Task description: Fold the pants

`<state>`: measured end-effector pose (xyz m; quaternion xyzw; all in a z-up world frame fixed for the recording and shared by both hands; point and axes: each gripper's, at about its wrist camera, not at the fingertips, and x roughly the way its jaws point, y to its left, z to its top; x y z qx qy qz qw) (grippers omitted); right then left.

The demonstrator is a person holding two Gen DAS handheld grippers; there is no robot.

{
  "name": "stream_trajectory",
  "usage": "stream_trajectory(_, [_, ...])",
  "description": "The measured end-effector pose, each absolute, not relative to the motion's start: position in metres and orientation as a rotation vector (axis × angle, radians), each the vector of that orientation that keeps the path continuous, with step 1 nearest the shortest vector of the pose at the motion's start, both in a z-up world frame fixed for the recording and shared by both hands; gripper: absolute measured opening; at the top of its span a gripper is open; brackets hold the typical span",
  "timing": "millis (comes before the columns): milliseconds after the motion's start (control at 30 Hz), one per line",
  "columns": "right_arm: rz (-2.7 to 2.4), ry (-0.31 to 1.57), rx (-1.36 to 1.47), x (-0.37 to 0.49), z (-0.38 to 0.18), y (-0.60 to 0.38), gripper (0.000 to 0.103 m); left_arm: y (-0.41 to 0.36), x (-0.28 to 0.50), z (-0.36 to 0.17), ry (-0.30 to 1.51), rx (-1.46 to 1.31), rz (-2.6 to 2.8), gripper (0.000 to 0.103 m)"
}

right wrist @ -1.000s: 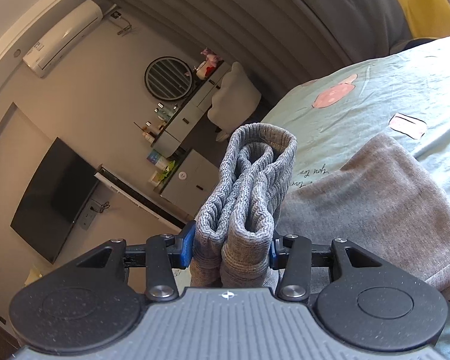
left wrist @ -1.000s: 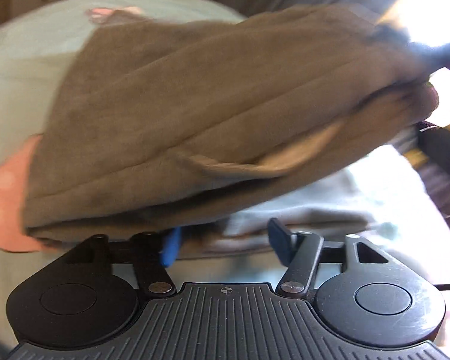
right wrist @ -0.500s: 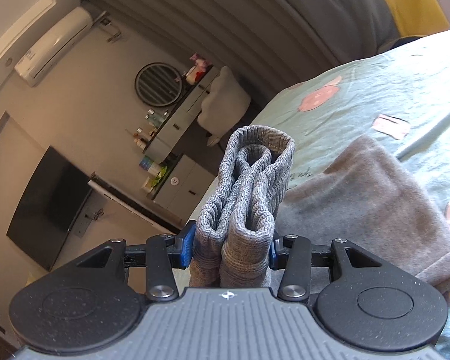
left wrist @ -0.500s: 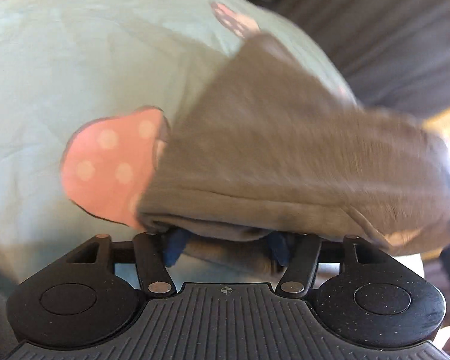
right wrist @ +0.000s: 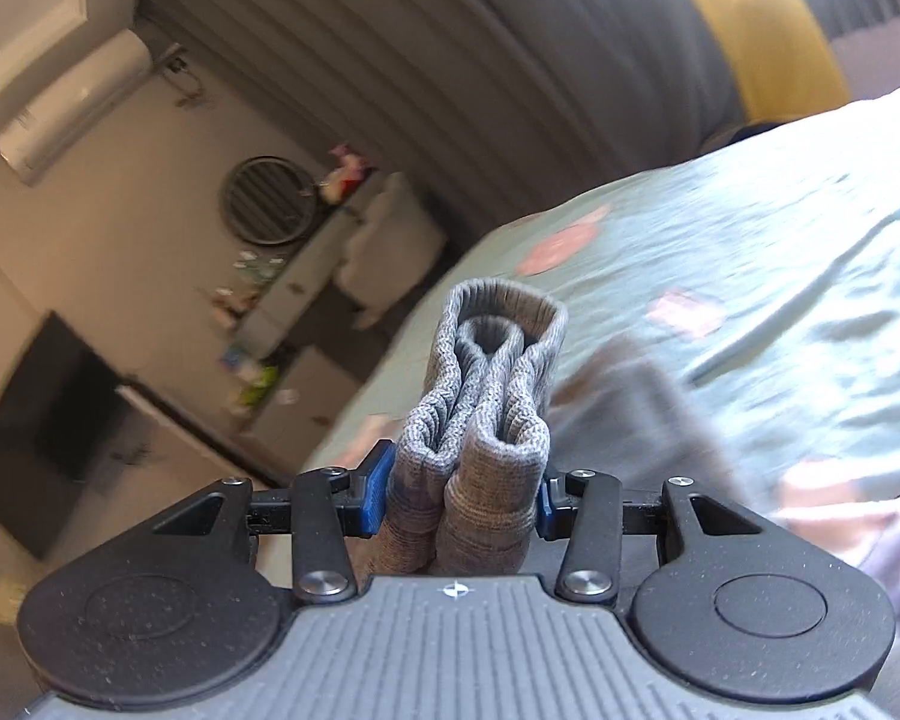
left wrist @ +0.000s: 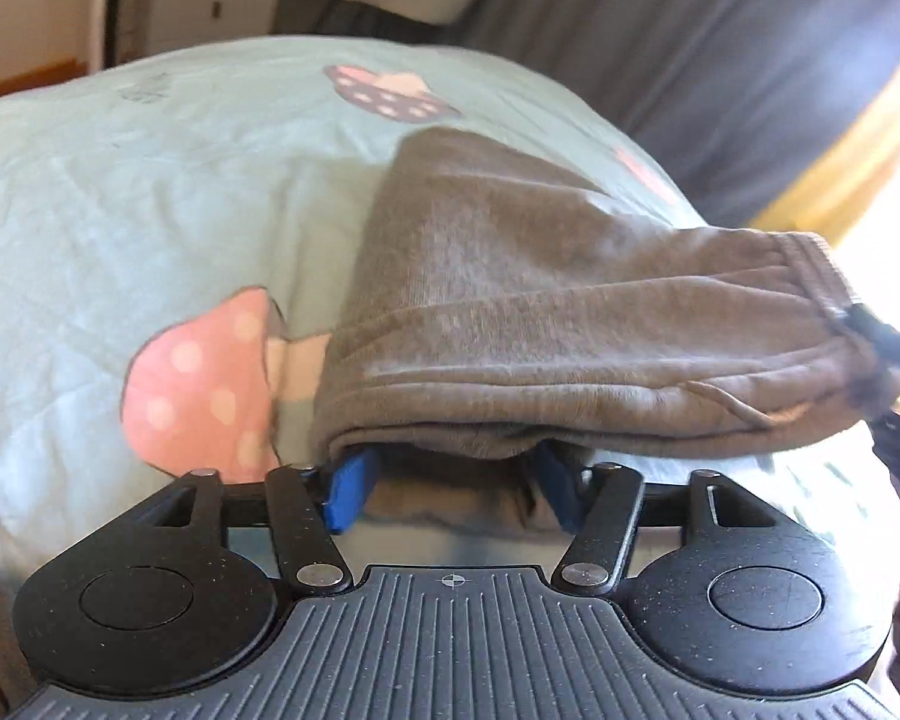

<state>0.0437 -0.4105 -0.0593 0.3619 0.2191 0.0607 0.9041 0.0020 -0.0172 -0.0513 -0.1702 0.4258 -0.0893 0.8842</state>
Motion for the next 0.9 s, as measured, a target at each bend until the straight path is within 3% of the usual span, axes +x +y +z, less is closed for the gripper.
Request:
stream_trajectory(33, [0.102, 0.476, 0.734, 0.046, -0.066, -0.414, 0.045, -0.016, 0.003, -0.051, 0.904, -0.362, -0.196, 0.071])
stream_trajectory(167, [0.029, 0.691, 0.785, 0.063, -0.105, -0.433, 0.062, -0.010, 0.005, -0.048, 0.966, -0.409, -0.273, 0.074])
stream_trajectory(200, [0.043, 0.706, 0.812, 0.063, -0.111, -0.437, 0.070, -0.005, 0.005, -0.043, 0.972, -0.417, -0.293, 0.075])
stream_trajectory(300, [0.086, 0.690, 0.883, 0.063, -0.114, -0.452, 0.081, 0.009, 0.006, -0.025, 0.927, -0.420, -0.323, 0.085])
stream_trajectory(433, [0.170, 0.688, 0.919, 0.079, -0.115, -0.468, 0.086, 0.023, 0.028, -0.023, 0.884, -0.350, -0.222, 0.088])
stream_trajectory(567, [0.250, 0.787, 0.901, 0.106, -0.123, -0.464, 0.083, 0.030, 0.057, -0.048, 0.908, -0.345, -0.161, 0.088])
stream_trajectory(667, [0.262, 0.810, 0.826, 0.119, -0.121, -0.456, 0.057, 0.028, 0.066, -0.063, 0.916, -0.353, -0.161, 0.088])
stream_trajectory(867, [0.265, 0.862, 0.755, 0.138, -0.118, -0.446, 0.060, 0.014, 0.078, -0.075, 0.915, -0.332, -0.221, 0.088])
stream_trajectory(900, [0.258, 0.859, 0.736, 0.138, -0.115, -0.443, 0.054, 0.012, 0.079, -0.076, 0.910, -0.317, -0.220, 0.088])
